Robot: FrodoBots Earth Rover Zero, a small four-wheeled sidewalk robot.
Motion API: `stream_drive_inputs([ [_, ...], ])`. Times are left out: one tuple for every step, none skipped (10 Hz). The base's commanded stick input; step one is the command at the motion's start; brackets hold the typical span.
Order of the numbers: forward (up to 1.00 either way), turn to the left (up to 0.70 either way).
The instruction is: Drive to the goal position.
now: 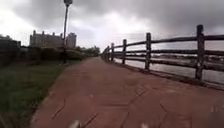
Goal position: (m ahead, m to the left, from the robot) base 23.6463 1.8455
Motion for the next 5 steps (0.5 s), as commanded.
stream_drive_inputs([
  [0.70, 0.27],
  [0.70, 0.27],
  [0.70, 0.27],
  [0.70, 0.27],
  [0.70, 0.27],
])
